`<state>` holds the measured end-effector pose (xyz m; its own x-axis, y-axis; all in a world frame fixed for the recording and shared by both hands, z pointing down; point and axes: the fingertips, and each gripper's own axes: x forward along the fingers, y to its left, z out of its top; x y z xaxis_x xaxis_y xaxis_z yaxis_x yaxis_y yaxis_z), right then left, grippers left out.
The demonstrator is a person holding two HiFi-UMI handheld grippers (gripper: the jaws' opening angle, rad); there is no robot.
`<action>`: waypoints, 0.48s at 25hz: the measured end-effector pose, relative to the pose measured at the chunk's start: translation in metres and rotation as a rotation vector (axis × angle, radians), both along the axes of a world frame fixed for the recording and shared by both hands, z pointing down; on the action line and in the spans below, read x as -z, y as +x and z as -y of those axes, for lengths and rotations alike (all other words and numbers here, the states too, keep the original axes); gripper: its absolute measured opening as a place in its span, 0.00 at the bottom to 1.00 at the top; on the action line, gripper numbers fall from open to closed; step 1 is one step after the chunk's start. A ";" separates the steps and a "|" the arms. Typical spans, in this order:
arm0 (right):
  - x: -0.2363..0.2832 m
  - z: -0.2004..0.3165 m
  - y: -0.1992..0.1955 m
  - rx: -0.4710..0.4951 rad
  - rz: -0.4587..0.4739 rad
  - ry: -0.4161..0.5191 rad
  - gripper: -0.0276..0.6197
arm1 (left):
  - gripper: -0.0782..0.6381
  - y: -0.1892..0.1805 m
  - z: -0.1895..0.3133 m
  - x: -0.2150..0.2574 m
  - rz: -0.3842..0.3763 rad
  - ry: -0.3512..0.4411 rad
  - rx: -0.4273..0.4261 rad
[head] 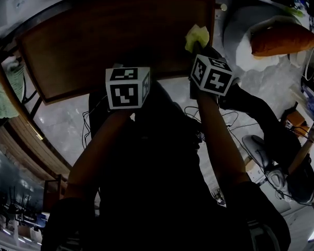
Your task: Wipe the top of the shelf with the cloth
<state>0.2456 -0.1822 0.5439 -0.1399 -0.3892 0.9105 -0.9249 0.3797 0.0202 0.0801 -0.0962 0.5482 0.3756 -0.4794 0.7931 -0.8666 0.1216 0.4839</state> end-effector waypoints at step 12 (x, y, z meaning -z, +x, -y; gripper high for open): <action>0.028 -0.131 -0.285 0.276 0.410 -0.033 0.11 | 0.12 -0.168 -0.088 0.040 0.072 0.012 0.125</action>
